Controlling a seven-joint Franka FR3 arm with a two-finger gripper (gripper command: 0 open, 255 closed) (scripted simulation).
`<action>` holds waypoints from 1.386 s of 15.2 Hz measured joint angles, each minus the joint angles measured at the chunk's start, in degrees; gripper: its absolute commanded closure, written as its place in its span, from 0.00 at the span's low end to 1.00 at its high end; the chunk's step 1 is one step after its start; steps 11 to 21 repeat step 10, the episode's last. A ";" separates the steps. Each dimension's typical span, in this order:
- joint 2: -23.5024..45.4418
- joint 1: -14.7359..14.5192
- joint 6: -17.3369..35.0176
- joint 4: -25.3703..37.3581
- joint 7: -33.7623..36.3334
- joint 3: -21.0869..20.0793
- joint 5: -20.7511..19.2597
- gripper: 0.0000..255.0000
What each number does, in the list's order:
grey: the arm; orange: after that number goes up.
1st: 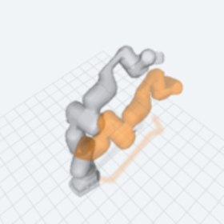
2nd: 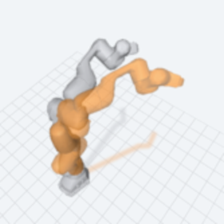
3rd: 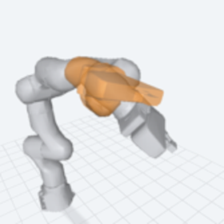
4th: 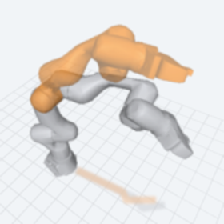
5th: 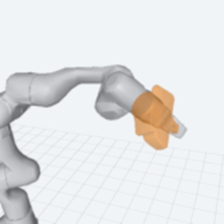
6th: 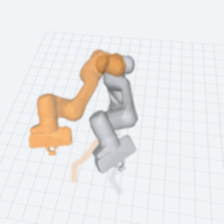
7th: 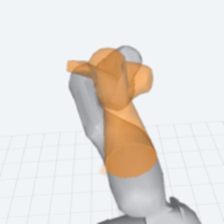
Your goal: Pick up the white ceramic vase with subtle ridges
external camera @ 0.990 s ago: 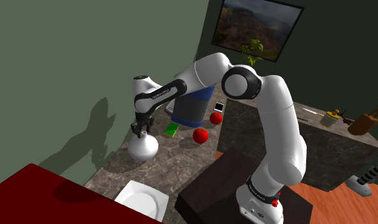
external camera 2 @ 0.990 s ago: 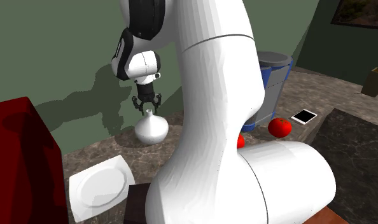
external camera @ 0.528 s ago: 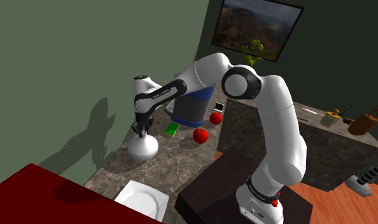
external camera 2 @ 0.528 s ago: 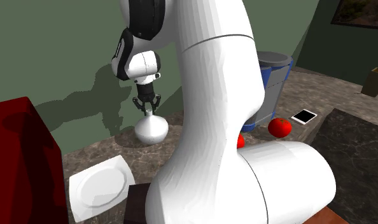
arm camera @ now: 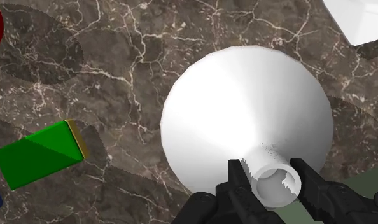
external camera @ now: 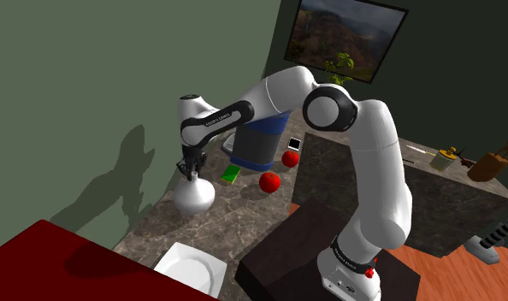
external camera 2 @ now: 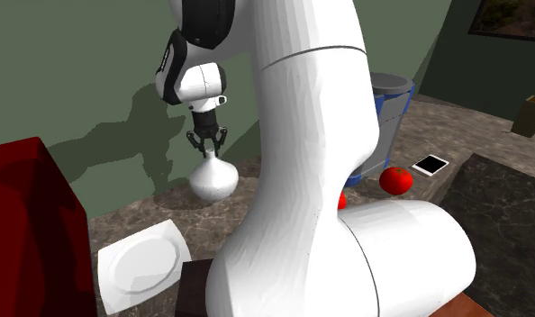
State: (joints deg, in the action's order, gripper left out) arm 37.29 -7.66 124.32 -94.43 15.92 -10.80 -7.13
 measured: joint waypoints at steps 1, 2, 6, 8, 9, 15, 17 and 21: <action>-0.45 0.06 -0.46 0.02 -0.07 -0.06 0.09 1.00; -0.71 0.07 -1.13 0.44 -0.11 -0.11 0.17 1.00; -2.78 0.36 -3.15 0.40 -0.41 -0.36 0.55 1.00; -3.52 0.28 -4.37 0.89 -0.34 -0.51 0.72 1.00; -4.07 0.31 -4.77 0.75 -0.34 -0.58 0.82 1.00; -4.30 0.36 -5.10 0.86 -0.41 -0.60 0.87 1.00; -4.30 0.36 -5.10 0.86 -0.41 -0.60 0.87 1.00; -4.30 0.36 -5.10 0.86 -0.41 -0.60 0.87 1.00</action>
